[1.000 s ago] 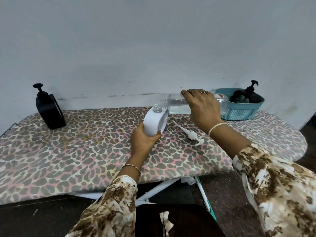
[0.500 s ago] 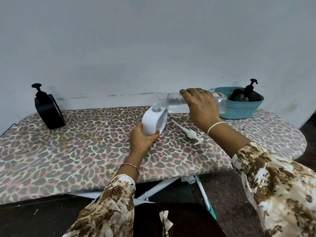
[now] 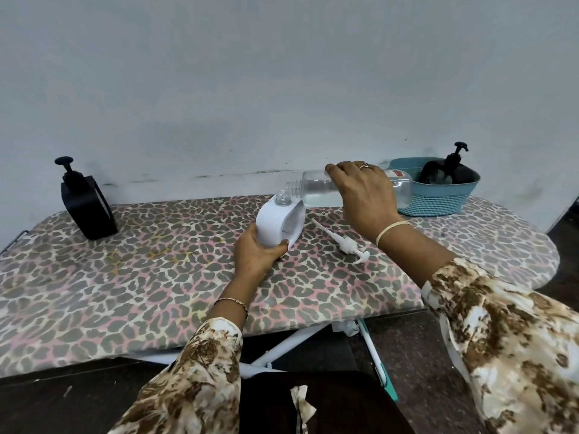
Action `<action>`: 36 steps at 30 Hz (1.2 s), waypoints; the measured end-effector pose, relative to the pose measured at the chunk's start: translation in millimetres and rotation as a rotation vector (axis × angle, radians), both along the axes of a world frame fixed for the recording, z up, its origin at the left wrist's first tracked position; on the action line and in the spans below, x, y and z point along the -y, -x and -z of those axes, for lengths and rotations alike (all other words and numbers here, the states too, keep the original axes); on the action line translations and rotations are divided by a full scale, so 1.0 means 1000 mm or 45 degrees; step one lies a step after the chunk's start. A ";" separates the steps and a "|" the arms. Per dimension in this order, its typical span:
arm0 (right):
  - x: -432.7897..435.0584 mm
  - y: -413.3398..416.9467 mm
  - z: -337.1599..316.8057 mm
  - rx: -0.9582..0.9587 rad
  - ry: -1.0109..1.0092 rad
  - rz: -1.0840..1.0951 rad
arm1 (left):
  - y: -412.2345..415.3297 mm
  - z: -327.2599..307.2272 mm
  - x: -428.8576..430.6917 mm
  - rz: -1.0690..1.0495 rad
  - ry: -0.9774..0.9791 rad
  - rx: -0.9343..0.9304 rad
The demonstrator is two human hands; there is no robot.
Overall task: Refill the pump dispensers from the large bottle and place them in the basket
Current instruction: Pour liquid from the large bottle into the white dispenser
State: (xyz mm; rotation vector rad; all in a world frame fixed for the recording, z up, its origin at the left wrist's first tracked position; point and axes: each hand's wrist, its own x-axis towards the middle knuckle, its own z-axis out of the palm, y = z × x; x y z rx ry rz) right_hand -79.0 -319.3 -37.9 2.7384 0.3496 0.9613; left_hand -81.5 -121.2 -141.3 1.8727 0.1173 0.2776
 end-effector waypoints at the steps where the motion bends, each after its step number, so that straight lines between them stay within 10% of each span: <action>1: 0.000 0.000 0.000 -0.004 0.005 0.006 | 0.000 0.000 0.000 0.005 0.005 -0.007; 36: -0.003 0.007 -0.008 -0.051 0.046 0.049 | -0.013 0.006 -0.015 0.159 0.204 -0.104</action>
